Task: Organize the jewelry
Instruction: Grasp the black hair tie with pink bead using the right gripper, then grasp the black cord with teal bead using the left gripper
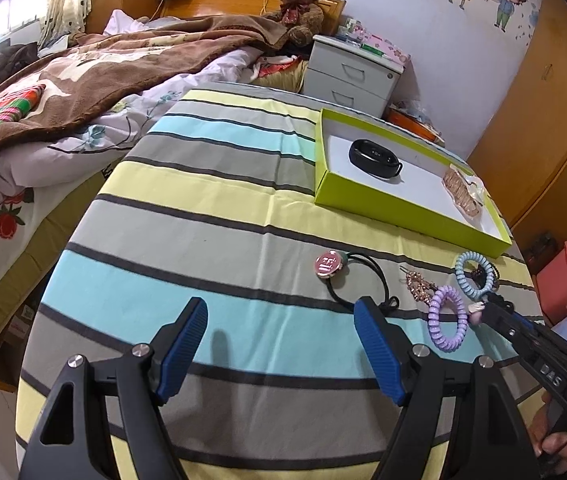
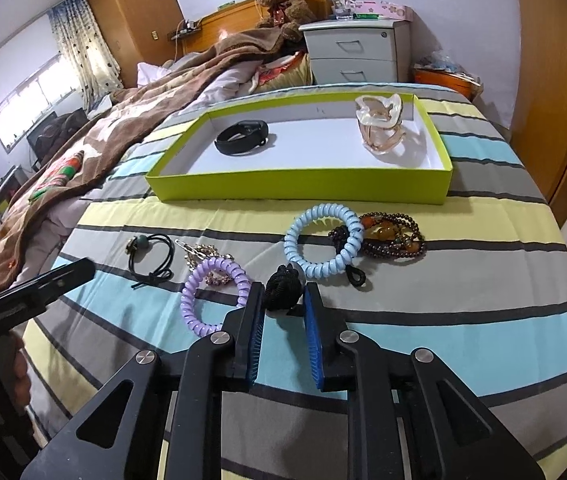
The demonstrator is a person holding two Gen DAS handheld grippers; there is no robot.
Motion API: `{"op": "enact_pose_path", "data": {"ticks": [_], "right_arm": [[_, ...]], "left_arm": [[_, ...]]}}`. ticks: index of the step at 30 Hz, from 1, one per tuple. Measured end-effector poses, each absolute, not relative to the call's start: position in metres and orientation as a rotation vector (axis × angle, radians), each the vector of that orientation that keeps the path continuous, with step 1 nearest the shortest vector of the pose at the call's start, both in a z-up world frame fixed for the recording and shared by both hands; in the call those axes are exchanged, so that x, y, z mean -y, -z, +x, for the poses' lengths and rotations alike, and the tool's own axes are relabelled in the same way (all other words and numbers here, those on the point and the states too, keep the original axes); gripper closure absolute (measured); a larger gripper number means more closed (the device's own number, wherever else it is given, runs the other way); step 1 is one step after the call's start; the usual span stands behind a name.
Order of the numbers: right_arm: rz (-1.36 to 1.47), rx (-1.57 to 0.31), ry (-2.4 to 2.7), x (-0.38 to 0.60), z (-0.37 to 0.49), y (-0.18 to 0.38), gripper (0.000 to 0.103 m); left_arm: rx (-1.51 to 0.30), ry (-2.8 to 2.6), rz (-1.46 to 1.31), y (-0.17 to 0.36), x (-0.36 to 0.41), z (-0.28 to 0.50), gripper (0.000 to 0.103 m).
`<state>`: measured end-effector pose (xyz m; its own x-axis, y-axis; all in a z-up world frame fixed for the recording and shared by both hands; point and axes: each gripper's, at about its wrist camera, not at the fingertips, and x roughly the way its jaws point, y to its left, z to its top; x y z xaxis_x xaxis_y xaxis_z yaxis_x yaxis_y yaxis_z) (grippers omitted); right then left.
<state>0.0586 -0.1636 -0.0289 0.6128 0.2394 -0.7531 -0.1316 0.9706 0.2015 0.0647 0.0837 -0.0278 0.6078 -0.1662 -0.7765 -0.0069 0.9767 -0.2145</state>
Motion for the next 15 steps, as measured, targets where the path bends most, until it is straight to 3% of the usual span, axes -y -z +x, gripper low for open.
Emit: {"op": "enact_pose_path", "data": {"ticks": [15], "right_arm": [[0.111, -0.823, -0.241, 0.169, 0.049, 0.011, 0.083]], "left_arm": [[-0.961, 0.083, -0.073, 0.041, -0.047, 0.107, 0.026]]}}
